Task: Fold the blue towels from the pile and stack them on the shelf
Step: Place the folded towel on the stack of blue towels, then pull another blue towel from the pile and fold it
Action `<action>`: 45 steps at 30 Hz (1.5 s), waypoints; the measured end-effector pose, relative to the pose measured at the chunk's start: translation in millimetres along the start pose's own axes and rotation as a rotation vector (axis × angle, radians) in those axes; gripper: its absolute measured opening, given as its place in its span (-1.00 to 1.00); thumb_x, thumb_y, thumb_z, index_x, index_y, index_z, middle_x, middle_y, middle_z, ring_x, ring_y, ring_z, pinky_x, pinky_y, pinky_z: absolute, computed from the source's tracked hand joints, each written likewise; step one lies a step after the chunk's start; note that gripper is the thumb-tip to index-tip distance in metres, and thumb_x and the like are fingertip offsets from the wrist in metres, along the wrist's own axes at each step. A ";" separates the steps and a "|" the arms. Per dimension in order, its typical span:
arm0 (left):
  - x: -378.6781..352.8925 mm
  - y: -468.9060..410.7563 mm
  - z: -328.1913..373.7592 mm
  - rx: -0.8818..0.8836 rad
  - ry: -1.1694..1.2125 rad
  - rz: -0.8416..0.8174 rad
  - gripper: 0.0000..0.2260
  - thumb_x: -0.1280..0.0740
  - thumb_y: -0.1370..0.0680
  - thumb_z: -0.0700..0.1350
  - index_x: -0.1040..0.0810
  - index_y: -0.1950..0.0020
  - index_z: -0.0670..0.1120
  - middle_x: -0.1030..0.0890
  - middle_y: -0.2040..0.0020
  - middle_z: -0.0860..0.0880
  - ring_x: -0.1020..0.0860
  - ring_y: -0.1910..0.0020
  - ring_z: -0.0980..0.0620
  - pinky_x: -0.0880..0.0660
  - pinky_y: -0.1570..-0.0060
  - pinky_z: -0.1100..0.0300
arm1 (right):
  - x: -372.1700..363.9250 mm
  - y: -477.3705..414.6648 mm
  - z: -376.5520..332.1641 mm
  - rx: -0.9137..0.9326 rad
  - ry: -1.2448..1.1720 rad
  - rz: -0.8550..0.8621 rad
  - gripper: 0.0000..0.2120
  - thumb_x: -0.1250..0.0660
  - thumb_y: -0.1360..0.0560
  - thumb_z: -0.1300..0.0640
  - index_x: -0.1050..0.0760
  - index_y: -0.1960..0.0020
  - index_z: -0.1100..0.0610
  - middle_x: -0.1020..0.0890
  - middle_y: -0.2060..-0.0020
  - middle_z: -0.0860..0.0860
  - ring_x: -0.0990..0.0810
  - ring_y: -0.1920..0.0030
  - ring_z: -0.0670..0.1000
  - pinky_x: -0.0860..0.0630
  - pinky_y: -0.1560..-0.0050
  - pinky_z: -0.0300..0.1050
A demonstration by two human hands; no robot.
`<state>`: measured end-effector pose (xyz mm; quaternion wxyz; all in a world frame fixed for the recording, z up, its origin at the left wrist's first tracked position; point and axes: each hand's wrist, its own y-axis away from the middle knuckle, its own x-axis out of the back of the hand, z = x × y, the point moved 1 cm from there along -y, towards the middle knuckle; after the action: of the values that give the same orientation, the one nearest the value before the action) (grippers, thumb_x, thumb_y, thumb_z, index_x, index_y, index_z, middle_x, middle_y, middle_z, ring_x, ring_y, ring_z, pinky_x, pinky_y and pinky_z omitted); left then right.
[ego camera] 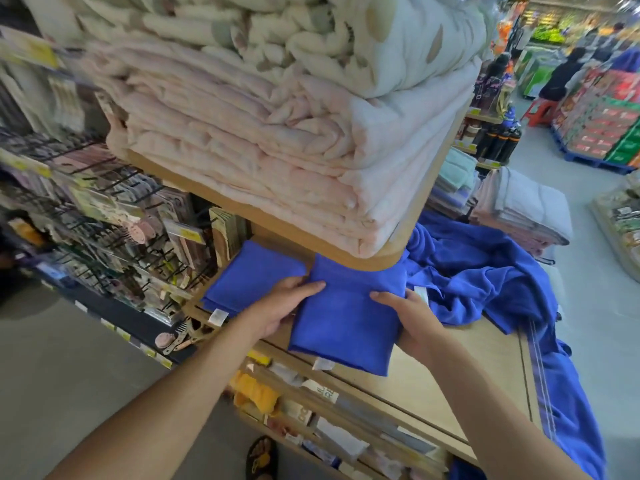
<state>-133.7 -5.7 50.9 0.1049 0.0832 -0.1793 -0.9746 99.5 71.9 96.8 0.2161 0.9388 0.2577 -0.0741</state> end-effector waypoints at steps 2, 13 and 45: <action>30.0 1.2 23.6 -0.020 -0.043 0.044 -0.67 -0.42 -0.58 0.08 -0.63 -0.26 -0.05 -0.71 -0.16 -0.03 -0.69 -0.12 -0.02 -0.60 -0.16 0.01 | -25.5 -19.5 -7.4 -0.043 0.038 -0.018 -0.68 -0.47 -0.50 0.21 -0.60 -0.23 0.01 -0.75 -0.06 -0.03 -0.74 -0.03 0.05 -0.65 0.20 -0.10; 161.6 -13.7 60.6 0.104 -0.728 0.307 -0.61 -0.34 -0.61 -0.06 -0.47 -0.41 -0.13 -0.57 -0.26 -0.14 -0.59 0.01 -0.09 -0.55 0.01 -0.02 | -144.5 -106.0 25.1 -0.206 0.224 -0.055 -0.92 -0.38 -0.58 0.24 -0.55 -0.02 0.09 -0.56 0.13 0.05 -0.57 0.15 0.04 -0.64 0.23 -0.02; -170.3 -85.5 15.3 -0.822 -1.434 0.077 -0.62 -0.30 -0.56 -0.05 -0.51 -0.39 0.06 -0.49 -0.42 0.08 -0.41 -0.43 0.03 -0.47 -0.21 -0.01 | 163.4 55.6 93.7 0.384 1.376 0.723 -0.66 -0.37 -0.56 0.12 -0.58 -0.31 0.18 -0.58 -0.30 0.09 -0.56 -0.28 0.15 -0.48 -0.33 0.11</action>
<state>12.5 117.4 54.9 0.0203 -0.6101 0.1652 -0.7747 265.6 61.1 -7.7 -0.1461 0.8203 -0.0044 0.5530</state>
